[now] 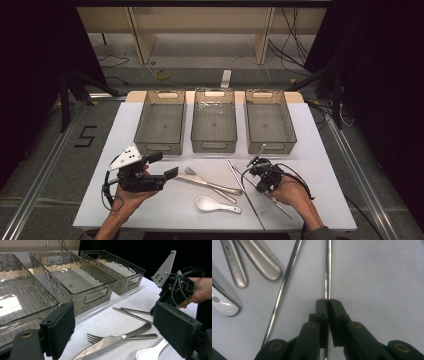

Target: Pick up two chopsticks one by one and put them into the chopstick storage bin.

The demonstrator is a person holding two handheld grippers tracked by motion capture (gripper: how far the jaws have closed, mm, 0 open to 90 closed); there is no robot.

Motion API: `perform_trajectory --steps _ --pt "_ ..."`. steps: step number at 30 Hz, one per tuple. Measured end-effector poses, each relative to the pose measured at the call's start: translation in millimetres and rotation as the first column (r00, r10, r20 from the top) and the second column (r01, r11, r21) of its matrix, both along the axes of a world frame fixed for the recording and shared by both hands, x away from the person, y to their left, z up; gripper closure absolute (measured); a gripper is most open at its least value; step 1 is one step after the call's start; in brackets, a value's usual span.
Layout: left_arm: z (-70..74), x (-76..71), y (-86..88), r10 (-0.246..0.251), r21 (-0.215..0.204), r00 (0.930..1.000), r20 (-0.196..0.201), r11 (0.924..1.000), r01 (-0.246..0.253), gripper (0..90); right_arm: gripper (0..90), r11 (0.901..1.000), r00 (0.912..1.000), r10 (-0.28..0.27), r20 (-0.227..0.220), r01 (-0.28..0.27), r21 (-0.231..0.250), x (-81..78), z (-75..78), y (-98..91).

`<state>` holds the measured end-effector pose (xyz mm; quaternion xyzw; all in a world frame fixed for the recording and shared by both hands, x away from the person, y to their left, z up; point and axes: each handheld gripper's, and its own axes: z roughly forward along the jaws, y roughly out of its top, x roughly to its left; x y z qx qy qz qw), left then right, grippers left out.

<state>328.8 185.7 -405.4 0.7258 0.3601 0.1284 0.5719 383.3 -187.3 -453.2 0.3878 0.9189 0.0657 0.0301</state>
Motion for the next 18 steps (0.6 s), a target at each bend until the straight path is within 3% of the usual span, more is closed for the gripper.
perform_trajectory --steps 6,11,16,18 --pt "0.2 1.2 0.9 0.001 0.004 1.0000 -0.001 1.0000 -0.001 17.2 86.6 0.9995 0.9994 0.024 0.026 -0.024 0.018 -0.6 8.1 -4.7" --pt "0.2 5.2 -0.1 -0.014 0.008 0.9998 -0.013 0.9999 0.014 17.2 86.5 0.9964 0.9973 0.048 0.056 -0.052 0.067 -1.2 23.6 -10.8" --pt "-0.7 12.3 -11.5 -0.060 0.071 0.9981 -0.014 0.9956 0.060 17.2 86.5 0.9849 0.9875 0.124 0.097 -0.134 0.109 -6.8 44.4 -2.2" --pt "-2.6 15.4 -17.2 -0.086 0.086 0.9957 -0.034 0.9923 0.089 17.2 86.4 0.9829 0.9846 0.141 0.104 -0.152 0.105 -7.9 47.1 0.8"
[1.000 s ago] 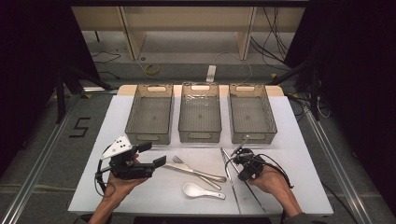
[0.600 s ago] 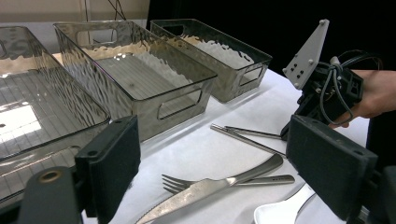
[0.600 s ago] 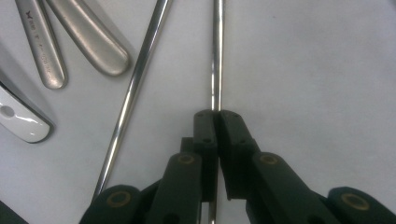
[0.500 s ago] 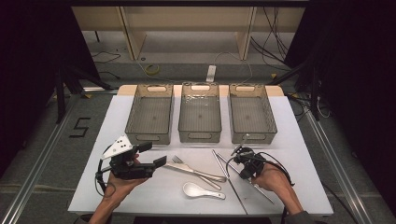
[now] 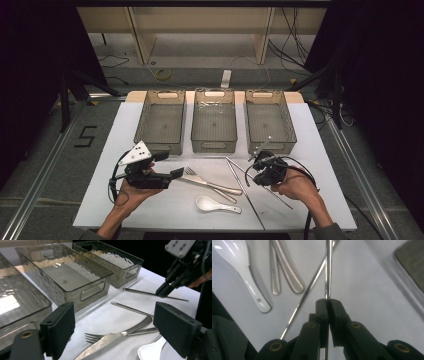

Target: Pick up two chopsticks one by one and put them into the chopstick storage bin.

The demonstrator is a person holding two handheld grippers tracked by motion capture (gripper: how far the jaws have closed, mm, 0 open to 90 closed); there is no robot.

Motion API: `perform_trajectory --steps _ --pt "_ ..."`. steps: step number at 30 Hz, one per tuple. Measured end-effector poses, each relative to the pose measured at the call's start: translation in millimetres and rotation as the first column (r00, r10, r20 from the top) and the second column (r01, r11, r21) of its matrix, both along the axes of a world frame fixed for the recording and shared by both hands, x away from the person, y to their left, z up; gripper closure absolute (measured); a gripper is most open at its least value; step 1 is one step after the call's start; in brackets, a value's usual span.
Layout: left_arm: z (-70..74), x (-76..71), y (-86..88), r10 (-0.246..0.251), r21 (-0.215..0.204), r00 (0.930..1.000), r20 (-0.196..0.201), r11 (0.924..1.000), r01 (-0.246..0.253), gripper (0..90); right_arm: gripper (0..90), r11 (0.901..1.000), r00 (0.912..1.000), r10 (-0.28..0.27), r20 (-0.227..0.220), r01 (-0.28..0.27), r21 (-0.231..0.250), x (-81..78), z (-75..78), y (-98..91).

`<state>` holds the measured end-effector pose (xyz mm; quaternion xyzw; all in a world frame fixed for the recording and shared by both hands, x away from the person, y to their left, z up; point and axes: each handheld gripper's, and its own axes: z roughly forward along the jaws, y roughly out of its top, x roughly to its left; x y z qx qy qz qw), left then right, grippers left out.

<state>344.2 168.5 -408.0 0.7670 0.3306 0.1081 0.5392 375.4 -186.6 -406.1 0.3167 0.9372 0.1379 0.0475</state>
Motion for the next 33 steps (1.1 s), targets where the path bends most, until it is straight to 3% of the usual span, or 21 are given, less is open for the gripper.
perform_trajectory --steps 3,5,8,13,16,20,21,23,24,25,27,28,29,30,31,33 --pt "-3.4 4.0 -9.8 -0.036 0.048 0.9992 -0.021 0.9982 0.037 17.2 86.5 0.9975 0.9973 0.070 0.021 -0.070 -0.011 -5.1 7.2 15.7" --pt "-5.7 6.7 -15.8 -0.058 0.073 0.9979 -0.030 0.9955 0.060 17.2 86.5 0.9966 0.9965 0.082 0.019 -0.082 -0.012 -6.1 7.8 18.5" --pt "-8.8 11.5 -25.0 -0.083 0.100 0.9955 -0.046 0.9911 0.087 17.2 86.4 0.9876 0.9873 0.157 0.026 -0.156 -0.017 -10.5 9.2 32.3" --pt "-11.6 14.4 -37.5 -0.146 0.148 0.9872 -0.065 0.9770 0.154 17.2 86.5 0.9783 0.9784 0.206 0.022 -0.205 -0.030 -14.1 8.3 43.5" --pt "-13.2 14.5 -44.0 -0.180 0.170 0.9811 -0.072 0.9671 0.189 17.2 86.4 0.9669 0.9673 0.253 0.023 -0.252 -0.041 -17.4 7.0 50.6" --pt "-16.1 13.9 -52.4 -0.231 0.218 0.9681 -0.097 0.9442 0.247 17.2 86.4 0.9578 0.9579 0.286 0.030 -0.284 -0.044 -21.6 8.6 57.1" --pt "-17.0 13.1 -54.8 -0.242 0.228 0.9654 -0.097 0.9387 0.258 17.5 86.4 0.9495 0.9502 0.311 0.023 -0.309 -0.052 -23.1 9.4 59.8" --pt "-18.3 12.3 -59.9 -0.263 0.266 0.9604 -0.092 0.9231 0.278 17.5 86.4 0.9490 0.9495 0.313 0.025 -0.311 -0.052 -25.0 9.1 61.6" --pt "-18.5 12.2 -61.4 -0.268 0.274 0.9586 -0.096 0.9188 0.285 17.5 86.4 0.9455 0.9461 0.323 0.026 -0.321 -0.054 -26.2 8.9 63.5" --pt "-19.0 12.3 -63.6 -0.284 0.285 0.9535 -0.100 0.9099 0.301 17.6 86.5 0.9424 0.9431 0.331 0.026 -0.330 -0.057 -26.8 8.8 64.5" --pt "-19.7 11.9 -67.2 -0.301 0.302 0.9476 -0.106 0.8983 0.319 18.1 86.4 0.9293 0.9302 0.366 0.029 -0.363 -0.066 -29.1 8.3 67.9" --pt "-19.8 12.1 -68.3 -0.310 0.302 0.9441 -0.113 0.8944 0.329 18.1 86.4 0.9293 0.9302 0.366 0.029 -0.363 -0.066 -29.1 8.3 67.9" --pt "-20.5 12.0 -70.7 -0.324 0.317 0.9386 -0.119 0.8833 0.345 19.6 86.4 0.9257 0.9267 0.375 0.030 -0.372 -0.069 -30.9 8.6 69.6" --pt "-20.5 12.0 -70.7 -0.324 0.317 0.9386 -0.119 0.8833 0.345 20.5 86.4 0.9257 0.9267 0.375 0.030 -0.372 -0.069 -30.9 8.6 69.6" --pt "-21.1 11.5 -72.0 -0.331 0.329 0.9360 -0.119 0.8762 0.352 22.1 86.4 0.9189 0.9197 0.391 0.034 -0.388 -0.069 -33.1 9.8 71.6" --pt "-22.3 10.4 -74.6 -0.349 0.349 0.9306 -0.109 0.8630 0.365 23.3 86.4 0.9193 0.9199 0.391 0.035 -0.388 -0.067 -34.1 10.2 72.5"
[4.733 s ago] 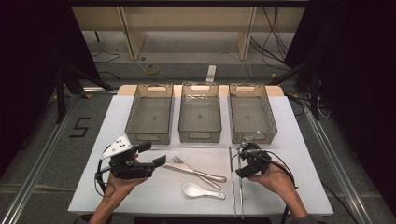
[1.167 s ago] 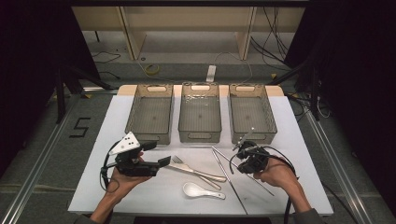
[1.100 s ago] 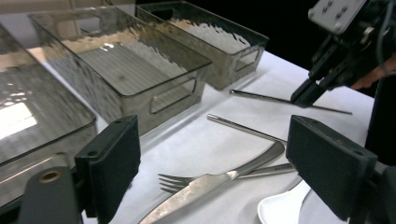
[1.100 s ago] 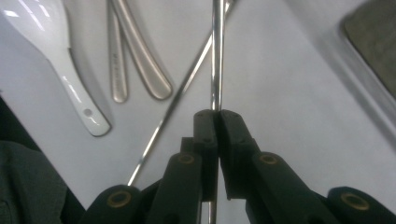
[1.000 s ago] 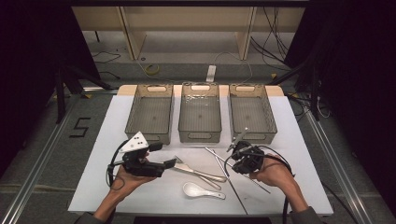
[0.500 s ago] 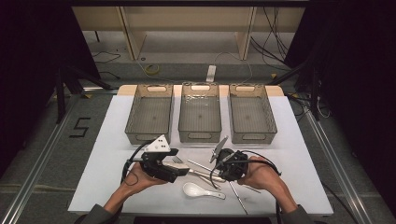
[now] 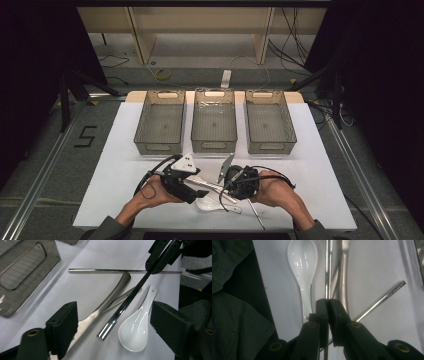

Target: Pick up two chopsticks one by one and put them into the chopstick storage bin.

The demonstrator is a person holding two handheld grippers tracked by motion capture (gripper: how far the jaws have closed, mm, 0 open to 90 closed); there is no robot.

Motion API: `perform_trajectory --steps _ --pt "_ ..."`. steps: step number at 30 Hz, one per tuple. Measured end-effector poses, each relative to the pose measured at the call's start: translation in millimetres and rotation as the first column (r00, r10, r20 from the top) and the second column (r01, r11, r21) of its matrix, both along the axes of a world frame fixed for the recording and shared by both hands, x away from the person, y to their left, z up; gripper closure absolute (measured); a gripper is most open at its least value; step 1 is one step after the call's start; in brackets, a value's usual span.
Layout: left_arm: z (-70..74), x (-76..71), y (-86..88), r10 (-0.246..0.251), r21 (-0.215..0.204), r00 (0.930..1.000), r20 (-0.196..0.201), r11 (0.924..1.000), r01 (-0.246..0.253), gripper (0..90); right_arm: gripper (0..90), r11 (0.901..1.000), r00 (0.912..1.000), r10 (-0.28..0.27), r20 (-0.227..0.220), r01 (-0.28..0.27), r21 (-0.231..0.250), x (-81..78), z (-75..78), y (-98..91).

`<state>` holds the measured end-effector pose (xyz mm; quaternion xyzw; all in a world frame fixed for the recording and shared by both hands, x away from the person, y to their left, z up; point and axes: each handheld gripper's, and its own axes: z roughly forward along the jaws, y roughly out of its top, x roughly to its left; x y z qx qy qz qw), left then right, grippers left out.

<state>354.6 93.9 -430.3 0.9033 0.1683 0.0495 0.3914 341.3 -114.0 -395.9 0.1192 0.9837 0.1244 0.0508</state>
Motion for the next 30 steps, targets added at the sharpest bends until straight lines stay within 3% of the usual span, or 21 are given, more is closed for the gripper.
perform_trajectory --steps 5,6,8,13,20,24,30 --pt "-2.0 -6.6 -7.4 -0.066 0.052 0.9974 0.030 0.9966 0.064 34.8 86.4 0.9994 0.9995 0.032 0.006 -0.032 -0.012 -3.0 -0.7 3.4" --pt "-2.6 -8.0 -8.6 -0.076 0.057 0.9964 0.036 0.9956 0.074 40.3 86.4 0.9992 0.9992 0.039 0.011 -0.039 -0.013 -3.4 -1.4 4.1" --pt "-3.1 -10.7 -10.8 -0.106 0.084 0.9932 0.047 0.9912 0.102 43.6 86.4 0.9985 0.9985 0.054 0.012 -0.054 -0.014 -3.8 -1.6 4.8" --pt "-4.6 -13.2 -12.5 -0.134 0.106 0.9892 0.058 0.9861 0.128 50.1 86.4 0.9979 0.9981 0.062 0.004 -0.062 -0.017 -4.1 -2.8 5.2" --pt "-4.9 -14.2 -12.1 -0.148 0.118 0.9871 0.062 0.9831 0.140 62.3 86.4 0.9972 0.9972 0.073 -0.014 -0.074 -0.012 -4.0 -5.1 5.0" --pt "-5.4 -13.5 -11.0 -0.168 0.123 0.9849 0.043 0.9792 0.161 71.8 86.3 0.9943 0.9944 0.105 -0.014 -0.105 -0.019 -5.8 -6.7 5.6" --pt "-6.6 -15.8 -10.5 -0.237 0.132 0.9713 0.019 0.9636 0.233 78.5 85.1 0.9910 0.9912 0.132 -0.013 -0.132 -0.022 -7.7 -8.5 5.8"
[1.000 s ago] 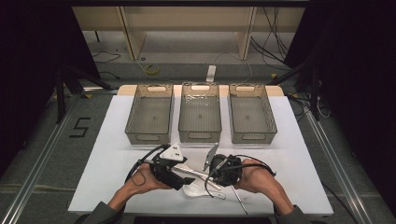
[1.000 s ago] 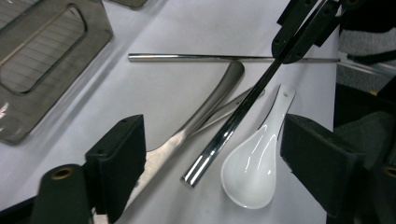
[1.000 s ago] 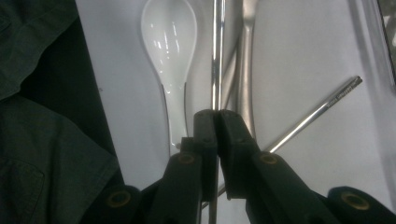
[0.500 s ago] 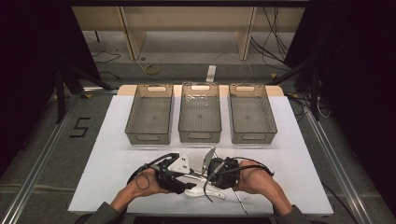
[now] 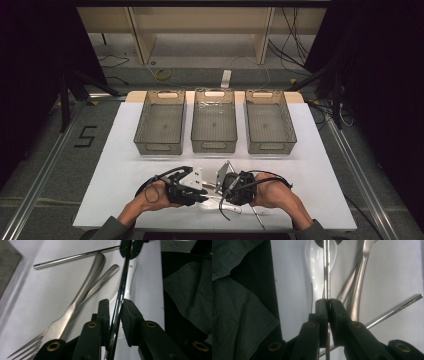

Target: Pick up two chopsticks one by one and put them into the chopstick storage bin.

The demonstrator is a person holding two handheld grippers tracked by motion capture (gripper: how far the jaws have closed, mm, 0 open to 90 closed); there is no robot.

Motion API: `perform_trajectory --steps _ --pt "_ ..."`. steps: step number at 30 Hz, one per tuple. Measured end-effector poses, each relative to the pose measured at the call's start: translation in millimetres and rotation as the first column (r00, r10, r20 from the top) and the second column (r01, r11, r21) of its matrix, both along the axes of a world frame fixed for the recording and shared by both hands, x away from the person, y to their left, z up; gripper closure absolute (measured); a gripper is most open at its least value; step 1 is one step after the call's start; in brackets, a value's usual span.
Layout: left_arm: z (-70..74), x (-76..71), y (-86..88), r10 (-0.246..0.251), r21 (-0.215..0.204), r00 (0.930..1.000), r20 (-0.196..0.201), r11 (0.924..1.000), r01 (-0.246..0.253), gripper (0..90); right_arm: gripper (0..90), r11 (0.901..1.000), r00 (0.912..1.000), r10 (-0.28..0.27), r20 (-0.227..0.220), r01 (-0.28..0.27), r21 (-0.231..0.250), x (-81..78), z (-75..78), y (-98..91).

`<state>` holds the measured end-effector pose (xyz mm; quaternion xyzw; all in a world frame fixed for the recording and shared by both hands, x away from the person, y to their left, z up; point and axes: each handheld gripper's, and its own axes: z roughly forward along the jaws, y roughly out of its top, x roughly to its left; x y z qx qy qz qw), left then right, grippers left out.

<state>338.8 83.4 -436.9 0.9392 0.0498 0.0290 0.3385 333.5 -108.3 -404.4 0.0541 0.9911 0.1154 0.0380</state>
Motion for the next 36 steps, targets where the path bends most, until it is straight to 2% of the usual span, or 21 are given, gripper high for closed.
perform_trajectory --steps 5,8,9,10,12,14,15,16,17,18,21,23,24,25,26,28,29,30,31,32,36 --pt "2.8 -2.7 0.6 -0.012 -0.003 0.9999 0.008 0.9999 0.012 83.0 78.4 0.9988 0.9993 -0.036 0.005 0.036 0.033 6.8 2.1 -5.2" --pt "3.8 0.2 4.5 0.029 -0.002 0.9992 0.028 0.9996 -0.029 83.2 57.3 0.9875 0.9924 -0.121 0.025 0.117 0.105 10.1 11.2 -11.9" --pt "3.9 0.8 5.9 0.049 -0.011 0.9980 0.039 0.9987 -0.049 83.2 57.3 0.9875 0.9924 -0.121 0.025 0.117 0.105 10.1 11.2 -11.9" --pt "4.7 2.6 8.4 0.073 -0.027 0.9960 0.051 0.9971 -0.071 83.2 50.6 0.9680 0.9799 -0.195 0.045 0.185 0.170 14.0 18.7 -18.3" --pt "6.5 6.1 12.9 0.112 -0.043 0.9924 0.052 0.9930 -0.110 83.2 47.9 0.9611 0.9762 -0.210 0.052 0.197 0.194 15.0 20.6 -21.0" --pt "7.4 9.5 17.4 0.157 -0.060 0.9862 0.052 0.9862 -0.154 83.2 42.2 0.9240 0.9557 -0.291 0.045 0.269 0.272 17.1 27.3 -32.5" --pt "7.8 10.7 19.0 0.169 -0.064 0.9842 0.051 0.9840 -0.166 83.2 42.2 0.9240 0.9557 -0.291 0.045 0.269 0.272 17.1 27.3 -32.5" --pt "9.1 12.4 21.6 0.196 -0.073 0.9790 0.056 0.9787 -0.192 83.2 39.3 0.9085 0.9458 -0.322 0.044 0.295 0.296 18.2 28.7 -38.6" --pt "10.1 13.4 23.1 0.213 -0.078 0.9753 0.058 0.9749 -0.208 83.2 39.3 0.9085 0.9458 -0.322 0.044 0.295 0.296 18.2 28.7 -38.6" --pt "11.1 14.5 24.9 0.241 -0.095 0.9688 0.056 0.9672 -0.235 83.2 38.2 0.8964 0.9361 -0.347 0.054 0.315 0.312 18.6 28.9 -43.3" --pt "15.1 18.7 31.2 0.314 -0.130 0.9482 0.045 0.9430 -0.306 83.2 36.5 0.8859 0.9244 -0.378 0.048 0.347 0.308 19.3 27.6 -47.5" --pt "16.7 21.6 35.8 0.355 -0.167 0.9350 -0.002 0.9217 -0.350 83.2 32.8 0.8741 0.9100 -0.413 0.041 0.383 0.299 20.8 21.5 -51.6" --pt "17.9 23.1 38.2 0.377 -0.185 0.9260 -0.026 0.9085 -0.375 83.2 32.8 0.8741 0.9100 -0.413 0.041 0.383 0.299 20.8 21.5 -51.6" --pt "19.3 24.7 40.3 0.399 -0.199 0.9160 -0.038 0.8953 -0.399 83.2 31.3 0.8644 0.8970 -0.440 0.043 0.410 0.291 21.6 16.6 -53.8" --pt "20.7 26.0 42.7 0.417 -0.208 0.9078 -0.044 0.8850 -0.417 83.2 31.3 0.8644 0.8970 -0.440 0.043 0.410 0.291 21.6 16.6 -53.8" --pt "23.0 28.0 47.7 0.456 -0.220 0.8882 -0.054 0.8623 -0.456 83.3 31.1 0.8484 0.8818 -0.470 0.033 0.442 0.292 21.3 8.3 -59.9" --pt "24.0 28.6 49.4 0.465 -0.219 0.8833 -0.056 0.8573 -0.466 83.3 31.1 0.8484 0.8818 -0.470 0.033 0.442 0.292 21.3 8.3 -59.9" --pt "25.4 29.5 51.6 0.478 -0.228 0.8766 -0.055 0.8488 -0.477 83.3 31.1 0.8341 0.8696 -0.493 0.023 0.465 0.296 21.3 2.4 -64.0" --pt "26.5 29.9 52.8 0.486 -0.230 0.8725 -0.055 0.8441 -0.484 83.3 31.1 0.8341 0.8696 -0.493 0.023 0.465 0.296 21.3 2.4 -64.0" --pt "28.3 30.6 54.7 0.501 -0.238 0.8636 -0.057 0.8332 -0.499 83.3 31.0 0.8237 0.8585 -0.513 0.013 0.488 0.290 21.3 -4.0 -67.5" --pt "33.3 35.7 64.2 0.552 -0.267 0.8311 -0.070 0.7924 -0.549 83.3 30.7 0.8210 0.8517 -0.524 0.007 0.503 0.270 19.8 -12.7 -70.1"
